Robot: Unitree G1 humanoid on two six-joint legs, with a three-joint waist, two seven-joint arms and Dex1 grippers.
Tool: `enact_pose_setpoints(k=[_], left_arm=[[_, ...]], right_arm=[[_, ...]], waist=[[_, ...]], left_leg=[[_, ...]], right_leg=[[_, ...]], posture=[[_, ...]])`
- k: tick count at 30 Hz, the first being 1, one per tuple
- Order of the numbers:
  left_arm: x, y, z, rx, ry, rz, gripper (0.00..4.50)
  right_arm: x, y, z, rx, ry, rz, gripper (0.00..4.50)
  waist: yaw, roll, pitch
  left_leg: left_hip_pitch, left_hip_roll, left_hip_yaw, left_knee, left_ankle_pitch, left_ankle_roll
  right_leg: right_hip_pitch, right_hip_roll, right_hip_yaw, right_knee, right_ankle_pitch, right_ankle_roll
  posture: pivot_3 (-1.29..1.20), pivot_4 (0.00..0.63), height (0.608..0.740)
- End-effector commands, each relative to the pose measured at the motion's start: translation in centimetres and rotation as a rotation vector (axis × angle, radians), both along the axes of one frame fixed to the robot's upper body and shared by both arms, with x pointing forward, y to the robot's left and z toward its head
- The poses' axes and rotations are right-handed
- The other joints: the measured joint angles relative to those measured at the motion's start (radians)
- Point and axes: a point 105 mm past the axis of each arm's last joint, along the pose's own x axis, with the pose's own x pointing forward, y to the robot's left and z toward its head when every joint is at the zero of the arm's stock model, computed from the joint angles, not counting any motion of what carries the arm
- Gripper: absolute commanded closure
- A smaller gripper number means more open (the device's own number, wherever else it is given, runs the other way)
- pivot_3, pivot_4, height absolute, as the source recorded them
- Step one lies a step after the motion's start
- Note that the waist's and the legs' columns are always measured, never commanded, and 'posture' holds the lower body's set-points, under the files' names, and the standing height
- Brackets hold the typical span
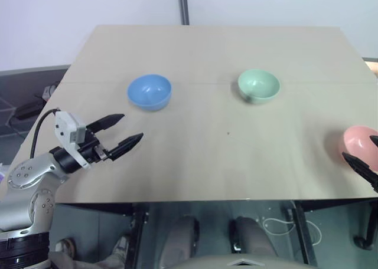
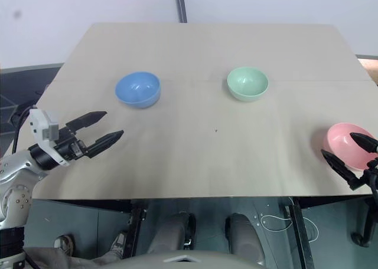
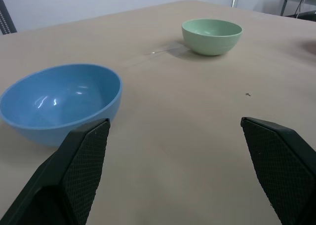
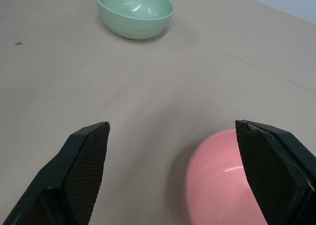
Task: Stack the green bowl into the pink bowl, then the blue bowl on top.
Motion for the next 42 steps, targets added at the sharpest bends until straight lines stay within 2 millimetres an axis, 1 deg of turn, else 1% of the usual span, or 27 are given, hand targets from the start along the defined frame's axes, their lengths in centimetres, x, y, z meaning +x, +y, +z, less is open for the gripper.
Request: enact_pose_setpoints(k=[1, 4, 9, 11, 13, 15, 17, 19, 20, 21, 23, 27, 29, 30, 33, 36, 39, 40, 41, 42], left_arm=[[-0.3, -0.1, 1.8, 0.004, -0.064, -0.037, 0.00], [-0.1, -0.6, 2.8, -0.025, -0.086, -0.091, 0.00], [-0.4, -1.4, 3.1, -0.032, -0.094, -0.152, 0.00], [-0.6, -2.1, 3.0, -0.026, -0.101, -0.194, 0.00], [-0.9, -3.0, 2.9, -0.025, -0.104, -0.243, 0.00], [-0.9, -3.9, 3.1, -0.043, -0.114, -0.279, 0.00], [-1.1, -4.8, 3.4, -0.058, -0.131, -0.325, 0.00], [-1.2, -5.7, 3.5, -0.071, -0.140, -0.354, 0.00], [-1.4, -6.1, 3.3, -0.068, -0.142, -0.374, 0.00], [-1.6, -6.6, 3.3, -0.067, -0.145, -0.393, 0.00], [-1.9, -7.1, 3.3, -0.066, -0.148, -0.412, 0.00], [-2.3, -7.7, 3.8, -0.073, -0.152, -0.432, 0.00], [-2.3, -7.7, 3.9, -0.075, -0.151, -0.433, 0.00], [-2.3, -7.7, 3.9, -0.076, -0.150, -0.432, 0.00], [-2.0, -7.6, 4.1, -0.078, -0.152, -0.432, 0.00], [-1.7, -7.8, 4.4, -0.084, -0.160, -0.439, 0.00], [-1.5, -8.0, 4.6, -0.086, -0.164, -0.449, 0.00], [-1.5, -8.0, 4.7, -0.088, -0.164, -0.455, 0.00], [-1.5, -8.0, 4.8, -0.090, -0.164, -0.460, 0.00], [-1.6, -8.1, 4.8, -0.088, -0.163, -0.466, 0.00]], right_arm=[[0.2, 0.5, 1.2, -0.059, -0.041, 0.011, 0.09], [0.9, 1.0, 0.8, -0.114, -0.037, 0.010, 0.09], [1.5, 1.6, 0.3, -0.102, -0.011, 0.023, 0.09], [2.0, 1.8, -0.2, -0.103, 0.011, 0.018, 0.09], [2.8, 2.1, -0.5, -0.092, 0.032, 0.019, 0.09], [4.0, 2.5, -0.4, -0.096, 0.020, 0.012, 0.09], [5.3, 3.7, 0.2, -0.068, -0.014, 0.052, 0.09], [6.5, 5.1, 0.6, -0.085, -0.051, 0.109, 0.09], [7.2, 5.1, 0.4, -0.100, -0.039, 0.101, 0.09], [7.9, 4.6, 0.2, -0.121, -0.032, 0.066, 0.09], [8.4, 3.8, 0.0, -0.141, -0.017, 0.019, 0.09], [7.0, 0.4, 0.2, -0.167, -0.012, -0.206, 0.09], [6.3, -0.7, 0.0, -0.173, 0.005, -0.293, 0.09], [5.9, -0.7, -0.3, -0.171, 0.023, -0.303, 0.09], [4.6, -0.9, -2.2, -0.136, 0.132, -0.345, 0.09], [4.1, -1.6, -4.0, -0.089, 0.227, -0.388, 0.09], [4.3, -2.5, -5.0, -0.065, 0.276, -0.429, 0.85], [4.4, -2.7, -5.1, -0.056, 0.281, -0.437, 1.41], [4.6, -2.8, -5.2, -0.055, 0.281, -0.441, 1.62], [4.7, -2.8, -5.1, -0.064, 0.280, -0.435, 1.96]], waist=[[0.000, 0.000, 0.000], [0.000, 0.000, 0.000], [-0.001, 0.000, 0.000], [-0.002, 0.000, 0.000], [-0.002, 0.000, 0.000], [-0.001, 0.000, 0.000], [-0.002, 0.000, 0.000], [-0.004, 0.000, 0.000], [-0.003, 0.000, 0.000], [-0.003, 0.000, 0.000], [0.002, 0.000, 0.001], [0.014, 0.000, 0.001], [0.017, 0.000, 0.001], [0.017, 0.000, 0.001], [0.016, 0.000, 0.001], [0.012, 0.000, 0.000], [0.000, 0.000, 0.000], [-0.001, 0.000, 0.000], [-0.003, 0.000, 0.000], [-0.004, 0.000, 0.000]], left_leg=[[0.000, 0.000, 0.000, 0.000, 0.000, 0.000], [0.000, 0.000, 0.000, 0.000, 0.000, 0.000], [-0.001, 0.000, 0.000, 0.000, 0.000, 0.000], [-0.001, 0.000, 0.001, 0.000, 0.000, 0.000], [-0.001, 0.000, 0.001, 0.000, 0.000, 0.000], [0.000, 0.000, 0.001, 0.000, 0.000, 0.000], [0.000, 0.000, 0.001, 0.001, 0.000, 0.000], [0.000, 0.000, 0.001, 0.001, 0.000, 0.000], [0.000, 0.000, 0.001, 0.001, 0.000, 0.000], [-0.001, 0.000, 0.000, 0.000, 0.000, 0.000], [-0.001, 0.000, 0.000, 0.000, 0.000, 0.000], [-0.006, -0.001, -0.001, 0.000, 0.000, 0.000], [-0.006, -0.001, -0.001, 0.000, 0.000, 0.000], [-0.006, -0.001, -0.001, 0.000, 0.000, 0.000], [-0.004, -0.001, -0.001, 0.000, 0.000, 0.000], [-0.003, 0.000, -0.001, 0.001, 0.000, 0.000], [0.000, 0.000, 0.000, 0.001, 0.000, 0.000], [0.000, 0.000, 0.001, 0.001, 0.000, 0.000], [0.000, 0.000, 0.001, 0.001, 0.000, 0.000], [0.000, 0.000, 0.001, 0.001, 0.000, 0.000]], right_leg=[[0.000, 0.000, 0.000, 0.000, 0.000, 0.000], [0.000, 0.000, 0.000, 0.000, 0.000, 0.000], [-0.001, 0.000, 0.000, 0.000, 0.000, 0.000], [-0.001, 0.000, 0.000, 0.000, 0.000, 0.000], [-0.001, 0.000, 0.000, 0.000, 0.000, 0.000], [-0.001, 0.000, 0.000, 0.000, 0.000, 0.000], [-0.001, 0.000, 0.000, 0.001, 0.000, 0.000], [-0.001, 0.000, 0.000, 0.001, 0.000, 0.000], [-0.001, 0.001, 0.001, 0.001, 0.000, 0.000], [-0.001, 0.001, 0.000, 0.001, 0.000, 0.000], [-0.002, 0.001, 0.000, 0.001, 0.000, 0.000], [-0.004, -0.001, -0.002, -0.001, 0.000, 0.000], [-0.004, -0.001, -0.002, -0.002, 0.000, 0.000], [-0.004, -0.001, -0.001, -0.002, 0.000, 0.000], [-0.003, 0.000, -0.001, 0.000, 0.000, 0.000], [-0.003, 0.001, -0.001, 0.002, 0.000, 0.000], [0.000, 0.002, 0.000, 0.001, 0.000, 0.000], [0.000, 0.002, 0.000, 0.001, 0.000, 0.000], [0.000, 0.002, 0.000, 0.001, 0.000, 0.000], [-0.001, 0.003, 0.001, 0.001, 0.000, 0.000]], posture=[[0.00, 0.150, 0.740], [0.00, 0.150, 0.740], [0.00, 0.150, 0.740], [0.00, 0.150, 0.740], [0.00, 0.150, 0.740], [0.00, 0.150, 0.740], [0.00, 0.150, 0.740], [0.00, 0.150, 0.740], [0.00, 0.150, 0.740], [0.00, 0.150, 0.740], [0.00, 0.150, 0.740], [0.00, 0.150, 0.740], [0.00, 0.150, 0.740], [0.00, 0.150, 0.740], [0.00, 0.150, 0.740], [0.00, 0.150, 0.740], [0.00, 0.150, 0.740], [0.00, 0.150, 0.740], [0.00, 0.150, 0.740], [0.00, 0.150, 0.740]])
